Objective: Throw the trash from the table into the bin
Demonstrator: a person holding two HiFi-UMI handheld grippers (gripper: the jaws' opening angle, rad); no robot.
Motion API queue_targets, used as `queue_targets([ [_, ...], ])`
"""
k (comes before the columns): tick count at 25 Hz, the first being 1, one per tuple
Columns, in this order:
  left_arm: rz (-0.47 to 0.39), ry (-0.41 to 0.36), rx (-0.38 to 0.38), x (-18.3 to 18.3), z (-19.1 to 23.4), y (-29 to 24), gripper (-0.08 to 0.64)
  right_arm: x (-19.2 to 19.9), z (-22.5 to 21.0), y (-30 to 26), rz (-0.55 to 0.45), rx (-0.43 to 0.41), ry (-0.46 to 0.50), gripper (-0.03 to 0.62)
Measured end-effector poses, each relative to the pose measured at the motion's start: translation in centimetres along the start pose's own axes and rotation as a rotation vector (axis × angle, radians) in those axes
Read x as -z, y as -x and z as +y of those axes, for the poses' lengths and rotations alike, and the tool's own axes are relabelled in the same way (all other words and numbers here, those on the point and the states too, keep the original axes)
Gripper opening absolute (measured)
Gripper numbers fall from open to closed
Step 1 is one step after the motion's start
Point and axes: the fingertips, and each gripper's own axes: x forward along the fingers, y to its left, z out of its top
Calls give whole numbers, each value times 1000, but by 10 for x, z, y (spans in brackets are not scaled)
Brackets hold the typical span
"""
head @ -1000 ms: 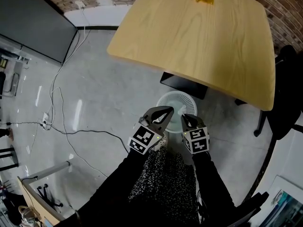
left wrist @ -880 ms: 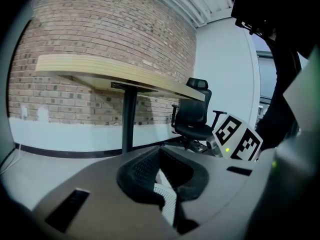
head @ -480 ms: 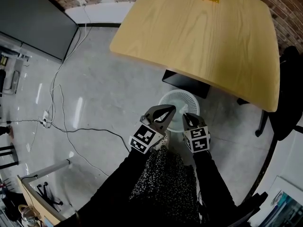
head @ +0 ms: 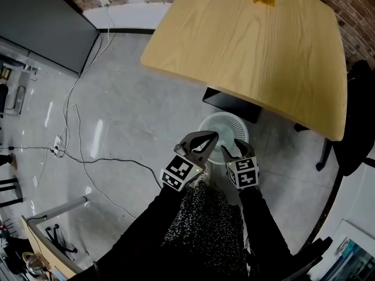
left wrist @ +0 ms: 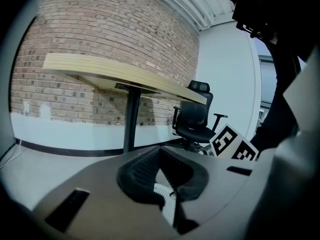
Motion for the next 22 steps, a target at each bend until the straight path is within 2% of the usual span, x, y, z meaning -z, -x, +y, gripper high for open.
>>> queue_targets([
  [7,-3,-16,-8,-12,4,2,0,-18,-1,6,-40,0,11,210],
  [12,-10,-23,-5,-27,0,6,0,-45,-7,26,-105,52,17,210],
  [16,-16,-27,-8,-44,-5,11,0,-66,-8,51,-146,78,-3,209],
  [20,-26,-33,-21,-64,-9,17,0,-86,-3,75,-180,66,20,205],
  [22,-44,-43,-25,-78,-11,20,0,-96,-2,88,-197,68,39,177],
])
